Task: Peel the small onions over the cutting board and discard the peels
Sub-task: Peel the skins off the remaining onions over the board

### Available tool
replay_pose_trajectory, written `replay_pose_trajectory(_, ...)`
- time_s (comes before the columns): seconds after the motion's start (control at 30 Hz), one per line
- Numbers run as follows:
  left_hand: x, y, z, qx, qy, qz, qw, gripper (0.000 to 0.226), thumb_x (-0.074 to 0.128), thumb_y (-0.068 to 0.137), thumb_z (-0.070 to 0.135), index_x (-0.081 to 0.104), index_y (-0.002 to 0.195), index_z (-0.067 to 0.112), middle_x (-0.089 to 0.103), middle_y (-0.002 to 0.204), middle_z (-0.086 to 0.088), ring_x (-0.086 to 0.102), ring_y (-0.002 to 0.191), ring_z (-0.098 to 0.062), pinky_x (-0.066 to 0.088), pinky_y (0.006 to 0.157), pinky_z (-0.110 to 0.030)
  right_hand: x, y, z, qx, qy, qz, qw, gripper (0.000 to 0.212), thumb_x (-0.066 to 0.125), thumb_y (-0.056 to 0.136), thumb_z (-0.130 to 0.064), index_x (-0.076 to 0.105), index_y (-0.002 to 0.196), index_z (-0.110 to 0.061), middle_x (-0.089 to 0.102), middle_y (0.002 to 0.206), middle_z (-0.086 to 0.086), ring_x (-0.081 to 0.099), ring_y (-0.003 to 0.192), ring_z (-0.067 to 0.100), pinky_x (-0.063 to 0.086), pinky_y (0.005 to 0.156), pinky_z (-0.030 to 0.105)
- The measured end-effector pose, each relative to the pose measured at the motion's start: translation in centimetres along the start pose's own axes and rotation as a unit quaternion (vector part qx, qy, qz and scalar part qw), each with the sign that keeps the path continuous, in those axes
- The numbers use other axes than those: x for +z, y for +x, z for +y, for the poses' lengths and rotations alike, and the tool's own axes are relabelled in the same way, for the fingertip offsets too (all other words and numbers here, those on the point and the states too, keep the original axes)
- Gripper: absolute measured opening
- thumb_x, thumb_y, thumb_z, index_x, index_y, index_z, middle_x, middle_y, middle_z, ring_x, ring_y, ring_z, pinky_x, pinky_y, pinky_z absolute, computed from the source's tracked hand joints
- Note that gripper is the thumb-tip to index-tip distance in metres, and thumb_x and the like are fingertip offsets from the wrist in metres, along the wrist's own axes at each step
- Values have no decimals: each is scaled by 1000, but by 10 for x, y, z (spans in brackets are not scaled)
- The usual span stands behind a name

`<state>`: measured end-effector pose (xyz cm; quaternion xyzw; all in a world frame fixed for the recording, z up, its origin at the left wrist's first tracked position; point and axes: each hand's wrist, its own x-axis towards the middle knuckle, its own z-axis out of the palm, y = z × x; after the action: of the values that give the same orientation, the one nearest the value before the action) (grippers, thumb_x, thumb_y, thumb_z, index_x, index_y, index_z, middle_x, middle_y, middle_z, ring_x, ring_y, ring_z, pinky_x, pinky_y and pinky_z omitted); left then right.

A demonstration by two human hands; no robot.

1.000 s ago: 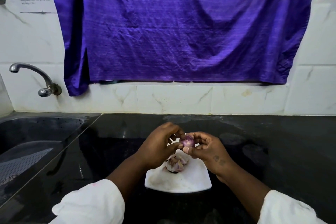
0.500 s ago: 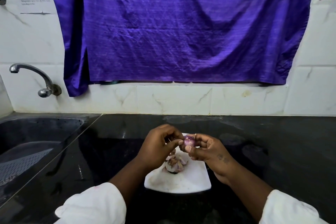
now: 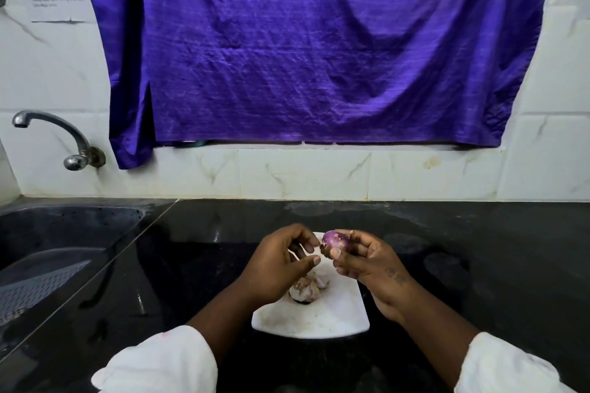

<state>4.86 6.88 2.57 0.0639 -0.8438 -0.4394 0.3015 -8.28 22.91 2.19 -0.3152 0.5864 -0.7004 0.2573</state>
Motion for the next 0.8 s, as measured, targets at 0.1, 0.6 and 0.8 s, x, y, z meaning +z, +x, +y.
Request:
replay_pose_trajectory(0.1, 0, 3, 3, 3, -14, 11, 1000, 37, 82, 87, 11, 69, 113, 35, 69, 102, 11, 69, 86, -15, 63, 64, -37, 2, -1, 1, 3, -1, -1, 1000, 40, 85, 78, -14, 73, 116, -21, 77, 112, 5, 71, 103, 23, 58, 79, 30)
replay_pose_trajectory(0.6, -1, -2, 0, 40, 96, 6, 995, 16, 77, 91, 12, 75, 86, 27, 72, 81, 9, 70, 73, -12, 62, 67, -38, 2, 1, 2, 47, 109, 22, 993, 33, 76, 85, -8, 69, 118, -9, 80, 96, 8, 70, 79, 15, 60, 74, 27)
replay_pose_trajectory(0.8, -2, -2, -8, -28, 103, -3, 994, 12, 79, 89, 14, 75, 87, 26, 76, 79, 5, 73, 71, -13, 63, 71, -47, -1, 0, 2, 63, 111, 21, 992, 37, 76, 85, -9, 67, 120, -7, 80, 94, 7, 71, 77, 13, 59, 73, 26)
